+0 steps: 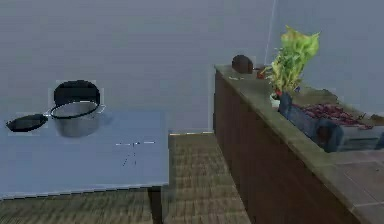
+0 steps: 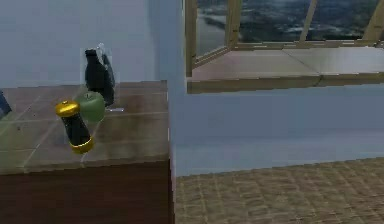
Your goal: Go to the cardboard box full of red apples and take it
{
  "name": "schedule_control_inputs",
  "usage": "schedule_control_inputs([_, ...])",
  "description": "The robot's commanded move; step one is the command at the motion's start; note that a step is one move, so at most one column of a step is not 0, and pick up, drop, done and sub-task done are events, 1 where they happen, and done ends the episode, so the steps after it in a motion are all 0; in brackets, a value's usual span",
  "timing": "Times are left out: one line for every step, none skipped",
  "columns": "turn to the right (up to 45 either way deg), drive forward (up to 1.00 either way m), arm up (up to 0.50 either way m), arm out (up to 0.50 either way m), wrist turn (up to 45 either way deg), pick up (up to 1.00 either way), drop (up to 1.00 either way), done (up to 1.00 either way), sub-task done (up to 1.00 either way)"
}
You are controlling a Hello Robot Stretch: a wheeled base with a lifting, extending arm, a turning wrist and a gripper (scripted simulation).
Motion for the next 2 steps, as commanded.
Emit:
schedule_control_inputs([-45.0,0.00,0.00,0.00,0.0,0.00,0.00,0.00,0.00])
schedule_control_inputs([-9.0,0.00,0.00,0.00,0.0,0.00,0.00,0.00,0.00])
